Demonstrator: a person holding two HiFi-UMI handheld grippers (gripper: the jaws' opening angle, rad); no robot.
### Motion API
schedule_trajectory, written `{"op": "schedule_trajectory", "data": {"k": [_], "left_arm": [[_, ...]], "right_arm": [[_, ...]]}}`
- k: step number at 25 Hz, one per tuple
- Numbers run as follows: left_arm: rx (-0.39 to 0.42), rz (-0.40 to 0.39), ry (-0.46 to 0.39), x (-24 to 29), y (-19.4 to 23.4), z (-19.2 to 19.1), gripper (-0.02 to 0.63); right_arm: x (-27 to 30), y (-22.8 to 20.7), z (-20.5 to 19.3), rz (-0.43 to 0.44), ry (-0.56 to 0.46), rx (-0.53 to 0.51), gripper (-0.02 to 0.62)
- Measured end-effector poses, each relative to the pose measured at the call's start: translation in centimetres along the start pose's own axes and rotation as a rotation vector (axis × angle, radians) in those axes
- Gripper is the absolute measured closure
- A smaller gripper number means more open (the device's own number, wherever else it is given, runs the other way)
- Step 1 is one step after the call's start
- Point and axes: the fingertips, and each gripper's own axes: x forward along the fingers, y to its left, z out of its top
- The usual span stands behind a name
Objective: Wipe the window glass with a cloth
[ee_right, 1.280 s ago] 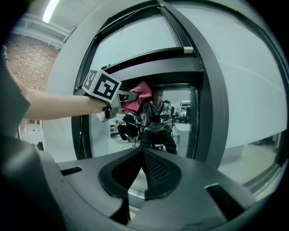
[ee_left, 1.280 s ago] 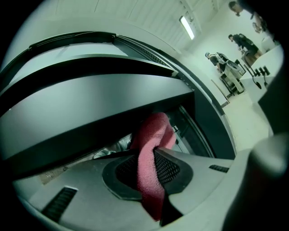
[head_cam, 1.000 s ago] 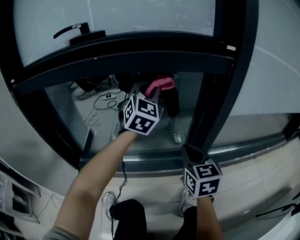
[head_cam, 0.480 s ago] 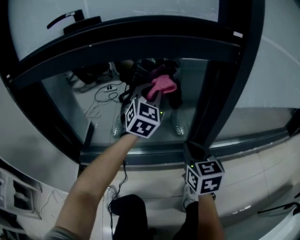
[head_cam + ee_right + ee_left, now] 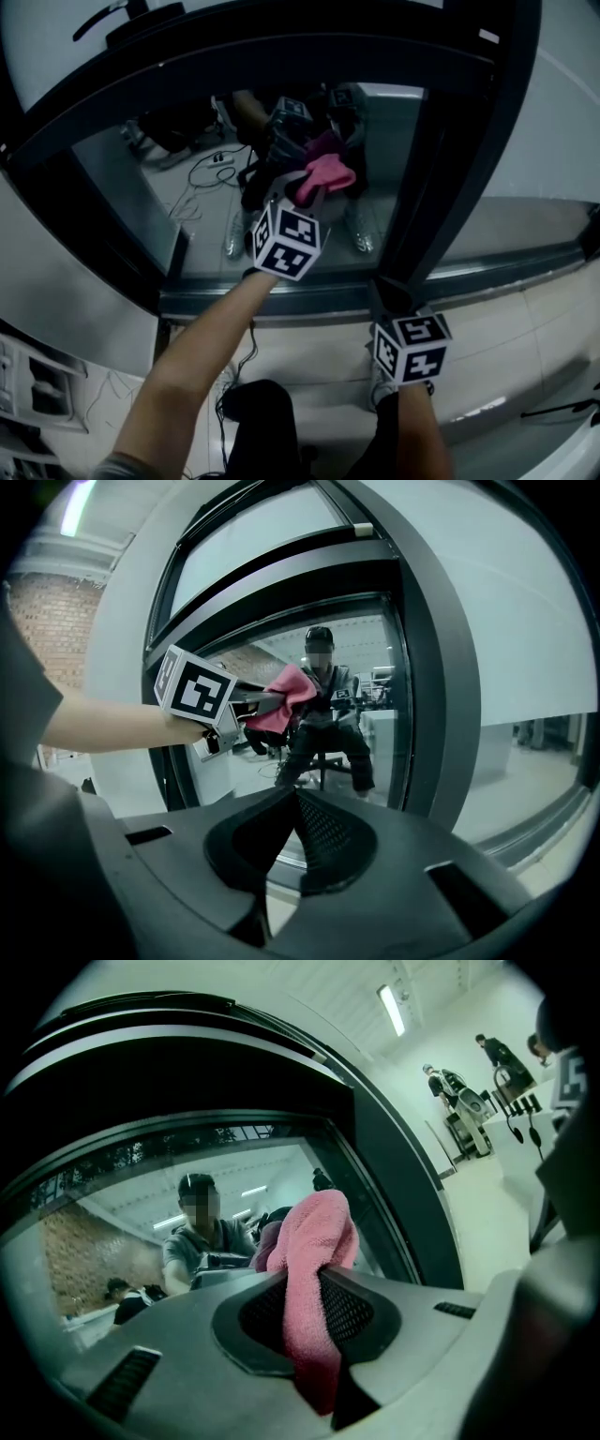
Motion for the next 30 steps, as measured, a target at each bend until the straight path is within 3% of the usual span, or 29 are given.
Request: {"op": "schedule_trajectory", "data": {"k": [18,30], "left_arm": [[-0.021,-0.054,0.053,0.9,-4.9,-6.5,0.548],[-0.069,-0.119,0.162,1.6,-9.1,-13.6,0.548]], "right_arm": [[1.9,-1.2,-4.5,0.010,0.067,0.037,0.597],[3.8,-2.3,-7.4,0.017,0.105,0.058,0.597]]}}
